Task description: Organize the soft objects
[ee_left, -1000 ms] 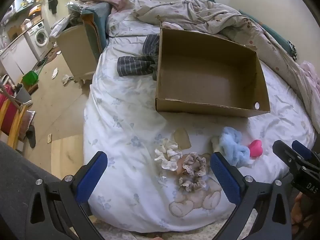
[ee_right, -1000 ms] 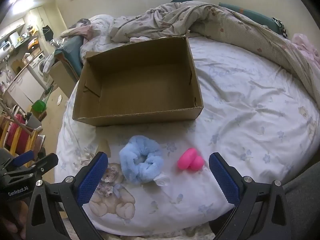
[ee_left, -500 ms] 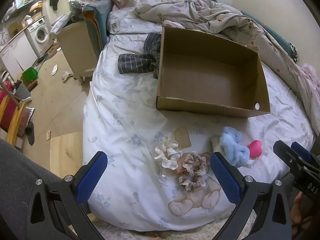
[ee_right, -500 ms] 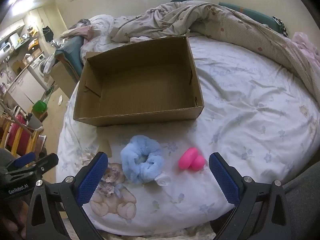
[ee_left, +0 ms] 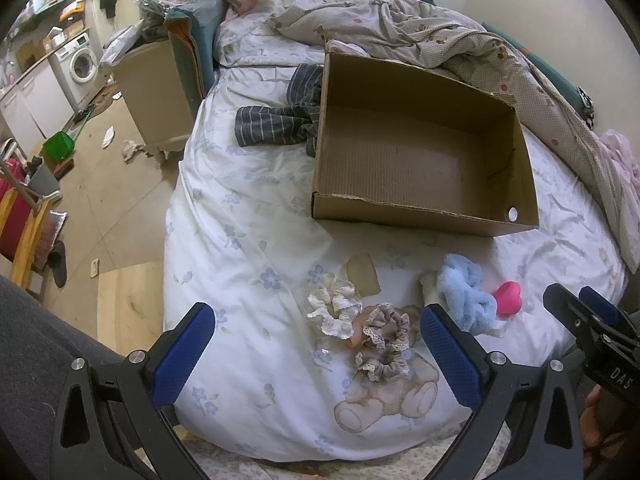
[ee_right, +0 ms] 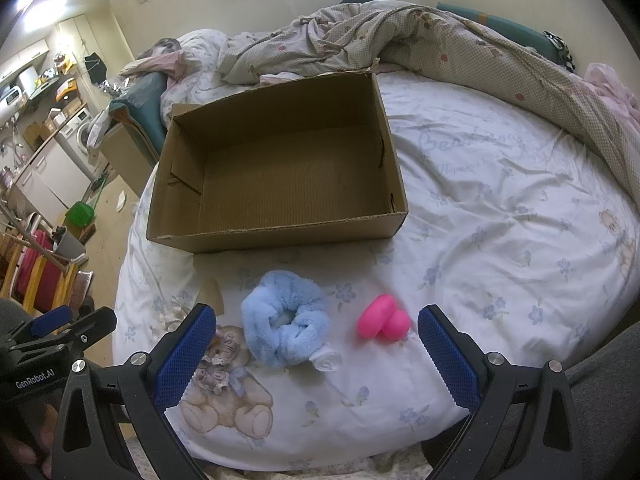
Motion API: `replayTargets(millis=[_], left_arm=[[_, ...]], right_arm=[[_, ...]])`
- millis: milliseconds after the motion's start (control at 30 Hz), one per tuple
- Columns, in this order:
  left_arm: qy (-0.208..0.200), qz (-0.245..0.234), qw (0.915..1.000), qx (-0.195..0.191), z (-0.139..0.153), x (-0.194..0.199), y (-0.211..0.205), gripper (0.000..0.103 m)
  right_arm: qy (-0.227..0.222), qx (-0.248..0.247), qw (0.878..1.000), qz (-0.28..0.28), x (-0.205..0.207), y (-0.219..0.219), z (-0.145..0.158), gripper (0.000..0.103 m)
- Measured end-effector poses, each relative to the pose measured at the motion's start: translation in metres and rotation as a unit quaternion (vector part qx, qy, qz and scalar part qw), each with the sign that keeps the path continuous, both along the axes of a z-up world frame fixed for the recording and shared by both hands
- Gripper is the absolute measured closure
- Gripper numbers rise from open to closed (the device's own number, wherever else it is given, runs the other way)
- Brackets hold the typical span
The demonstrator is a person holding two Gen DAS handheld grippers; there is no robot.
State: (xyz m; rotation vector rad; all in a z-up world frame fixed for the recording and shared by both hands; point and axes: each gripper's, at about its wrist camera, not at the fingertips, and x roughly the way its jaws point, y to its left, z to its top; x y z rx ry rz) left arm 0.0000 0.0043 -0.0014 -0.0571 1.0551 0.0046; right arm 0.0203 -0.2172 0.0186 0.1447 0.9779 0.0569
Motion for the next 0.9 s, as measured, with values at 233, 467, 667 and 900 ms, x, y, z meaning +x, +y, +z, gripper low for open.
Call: replayTargets(millis=[233, 467, 667, 900], left_arm=[[0.000, 0.000, 1.0000, 0.000, -0.0001, 0.0000, 0.0001, 0.000], [0.000, 0.000, 1.0000, -0.001, -0.0002, -0.0003, 0.0002, 0.000], [0.006, 0.002, 1.0000, -0.002, -0.0009, 0.0005, -0.0007, 0.000], [0.006, 0.002, 1.0000, -0.002, -0.0009, 0.0003, -0.0001, 0.000]], right_arm=[[0.001, 0.001, 1.000, 0.000, 0.0003, -0.0006, 0.0001, 0.000], [0.000, 0.001, 1.000, 0.000, -0.0006, 0.0004, 0.0014, 0.000], [0.001, 0.001, 1.000, 0.000, -0.0001, -0.0002, 0.0005, 0.000], [-0.001, 0.004, 1.000, 0.001, -0.0015, 0.0009, 0.0016, 0.000]])
